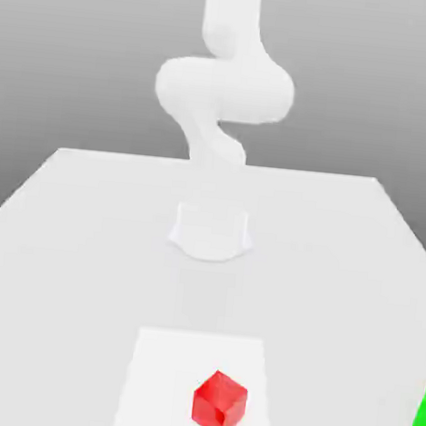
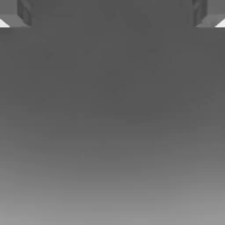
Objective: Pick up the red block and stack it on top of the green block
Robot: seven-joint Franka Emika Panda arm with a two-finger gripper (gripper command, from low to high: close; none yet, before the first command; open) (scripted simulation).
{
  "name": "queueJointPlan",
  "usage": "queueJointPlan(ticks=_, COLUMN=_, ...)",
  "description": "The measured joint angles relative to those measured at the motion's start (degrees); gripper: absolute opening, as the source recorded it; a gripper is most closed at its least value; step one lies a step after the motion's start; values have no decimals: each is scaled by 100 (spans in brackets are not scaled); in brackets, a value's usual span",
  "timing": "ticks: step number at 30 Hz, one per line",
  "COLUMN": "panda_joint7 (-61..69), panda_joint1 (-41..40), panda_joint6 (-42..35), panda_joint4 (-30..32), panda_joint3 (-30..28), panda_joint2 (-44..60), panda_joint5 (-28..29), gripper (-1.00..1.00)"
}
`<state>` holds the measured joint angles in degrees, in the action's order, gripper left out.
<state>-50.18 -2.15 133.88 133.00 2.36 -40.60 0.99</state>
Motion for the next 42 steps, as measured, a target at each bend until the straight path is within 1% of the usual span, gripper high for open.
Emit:
queueJointPlan(ticks=9, panda_joint7=-1643, panda_joint1=-635, panda_joint6=760, panda_joint4=444, panda_joint3=722, panda_joint2=1915, panda_joint5=448, gripper=0)
queueJointPlan(ticks=15, panda_joint7=-2711, panda_joint1=-825, panda_joint6=1256, panda_joint4=733, panda_joint3=956, panda_joint2=3169, panda_joint5=731, gripper=0)
queueJointPlan(ticks=20, panda_joint7=-3449, panda_joint1=-822, panda_joint6=1686, panda_joint4=981, panda_joint3=997, panda_joint2=4181, panda_joint5=755, gripper=0)
queueJointPlan(ticks=24, panda_joint7=-3834, panda_joint1=-754, panda_joint6=2060, panda_joint4=1170, panda_joint3=1025, panda_joint2=4948, panda_joint5=522, gripper=0)
queueJointPlan(ticks=26, panda_joint7=-3995, panda_joint1=-694, panda_joint6=2349, panda_joint4=1152, panda_joint3=951, panda_joint2=5349, panda_joint5=617, gripper=0)
queueJointPlan(ticks=29, panda_joint7=-4234, panda_joint1=-509, panda_joint6=2849, panda_joint4=1064, panda_joint3=708, panda_joint2=5972, panda_joint5=904, gripper=0)
queueJointPlan(ticks=30, panda_joint7=-4285, panda_joint1=-452, panda_joint6=2962, panda_joint4=1044, panda_joint3=637, panda_joint2=6110, panda_joint5=968, gripper=-100)
queueJointPlan(ticks=37, panda_joint7=-4289, panda_joint1=-454, panda_joint6=2973, panda_joint4=1045, panda_joint3=640, panda_joint2=6108, panda_joint5=967, gripper=-100)
queueJointPlan(ticks=42, panda_joint7=-3937, panda_joint1=-631, panda_joint6=2231, panda_joint4=1188, panda_joint3=935, panda_joint2=5213, panda_joint5=477, gripper=-100)
